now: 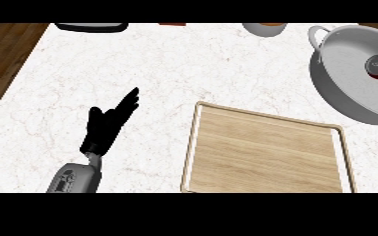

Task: Pick the can from the tray and place it in the pot

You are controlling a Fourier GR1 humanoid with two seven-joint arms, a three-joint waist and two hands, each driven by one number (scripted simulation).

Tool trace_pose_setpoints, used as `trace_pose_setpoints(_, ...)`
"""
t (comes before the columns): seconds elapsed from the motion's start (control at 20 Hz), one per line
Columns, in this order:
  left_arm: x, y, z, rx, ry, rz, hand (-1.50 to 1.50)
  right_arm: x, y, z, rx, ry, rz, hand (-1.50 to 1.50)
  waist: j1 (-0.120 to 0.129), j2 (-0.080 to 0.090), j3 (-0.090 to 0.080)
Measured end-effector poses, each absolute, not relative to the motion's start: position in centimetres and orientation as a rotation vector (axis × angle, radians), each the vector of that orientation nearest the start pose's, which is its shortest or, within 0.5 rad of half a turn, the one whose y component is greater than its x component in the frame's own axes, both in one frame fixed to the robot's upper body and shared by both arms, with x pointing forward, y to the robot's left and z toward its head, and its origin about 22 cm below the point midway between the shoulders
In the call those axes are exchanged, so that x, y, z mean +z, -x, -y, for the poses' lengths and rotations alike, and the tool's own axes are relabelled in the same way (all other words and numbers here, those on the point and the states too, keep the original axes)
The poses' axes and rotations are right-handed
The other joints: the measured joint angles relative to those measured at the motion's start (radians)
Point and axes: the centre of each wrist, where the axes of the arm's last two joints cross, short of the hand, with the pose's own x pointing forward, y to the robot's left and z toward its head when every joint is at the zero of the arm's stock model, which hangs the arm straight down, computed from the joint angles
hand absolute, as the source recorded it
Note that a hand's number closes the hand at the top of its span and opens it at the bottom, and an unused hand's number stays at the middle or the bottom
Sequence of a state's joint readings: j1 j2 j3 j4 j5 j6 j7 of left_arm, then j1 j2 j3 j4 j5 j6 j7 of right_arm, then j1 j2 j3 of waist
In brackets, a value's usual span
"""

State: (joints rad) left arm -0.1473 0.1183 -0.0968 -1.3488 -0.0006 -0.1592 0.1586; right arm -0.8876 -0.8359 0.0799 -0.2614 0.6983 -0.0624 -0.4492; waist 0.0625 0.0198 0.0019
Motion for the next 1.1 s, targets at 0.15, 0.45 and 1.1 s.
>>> trace_pose_setpoints(0.15,-1.7,-27.6,-22.4,-0.34,0.096,1.299,0.0,12.0,-37.5,47.1,1.093,1.035,1.027,1.5,0.005,0.003,0.0)
trace_pose_setpoints(0.45,-1.9,-27.5,-23.1,-0.331,0.099,1.298,0.0,10.2,-38.8,44.7,1.107,0.943,0.813,-1.5,0.005,0.004,0.001)
trace_pose_setpoints(1.1,-1.8,-26.8,-23.4,-0.31,0.082,1.296,0.0,12.4,-40.6,43.1,0.417,0.69,1.463,-1.5,-0.018,-0.002,0.003)
